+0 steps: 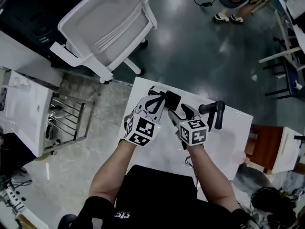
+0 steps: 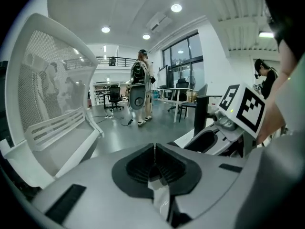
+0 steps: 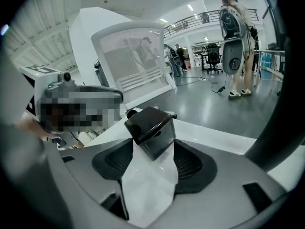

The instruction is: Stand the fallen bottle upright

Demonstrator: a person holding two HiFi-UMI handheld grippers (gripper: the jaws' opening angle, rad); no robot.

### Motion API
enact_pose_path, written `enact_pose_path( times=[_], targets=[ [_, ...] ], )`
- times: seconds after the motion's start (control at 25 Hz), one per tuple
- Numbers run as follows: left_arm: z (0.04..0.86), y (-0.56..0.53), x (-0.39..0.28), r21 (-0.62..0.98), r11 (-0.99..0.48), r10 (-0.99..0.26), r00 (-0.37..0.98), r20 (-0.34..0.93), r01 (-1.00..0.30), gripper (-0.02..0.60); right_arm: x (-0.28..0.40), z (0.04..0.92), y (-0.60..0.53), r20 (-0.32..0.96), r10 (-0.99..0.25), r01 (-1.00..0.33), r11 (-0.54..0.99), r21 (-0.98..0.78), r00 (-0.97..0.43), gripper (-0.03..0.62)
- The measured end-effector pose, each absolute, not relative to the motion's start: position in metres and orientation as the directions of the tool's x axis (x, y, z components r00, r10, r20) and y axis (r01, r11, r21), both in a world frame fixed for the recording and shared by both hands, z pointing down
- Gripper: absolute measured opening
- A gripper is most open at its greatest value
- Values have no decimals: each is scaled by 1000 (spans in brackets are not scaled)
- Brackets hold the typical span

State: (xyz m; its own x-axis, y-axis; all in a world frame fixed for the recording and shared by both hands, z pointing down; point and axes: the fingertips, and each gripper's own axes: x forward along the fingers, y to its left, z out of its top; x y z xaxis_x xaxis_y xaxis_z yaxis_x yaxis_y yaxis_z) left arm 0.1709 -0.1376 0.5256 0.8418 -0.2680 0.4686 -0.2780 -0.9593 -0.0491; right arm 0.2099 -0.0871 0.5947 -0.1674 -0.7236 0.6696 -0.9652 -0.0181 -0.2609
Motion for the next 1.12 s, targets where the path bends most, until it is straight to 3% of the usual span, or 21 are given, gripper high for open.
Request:
enact_pose_path(
  times=[0.2, 0.32, 0.6, 1.12],
  targets=[
    [545, -159, 147, -47, -930, -338, 800, 497, -364, 32, 211, 586, -86, 650, -740, -963, -13, -269, -172, 279],
    [556, -172, 134, -50, -921, -352, 775, 525, -385, 140, 210, 582, -90, 636, -748, -957, -8, -290, -187, 280],
    [608, -173, 134, -90, -955, -271, 703, 657, -283, 227, 204, 582, -104, 622, -755, -949, 4, -314, -209, 290],
    [622, -188, 155, -245, -949, -315, 681, 661, -201, 168, 205, 585, -109, 611, -758, -946, 24, -322, -227, 301]
  ],
)
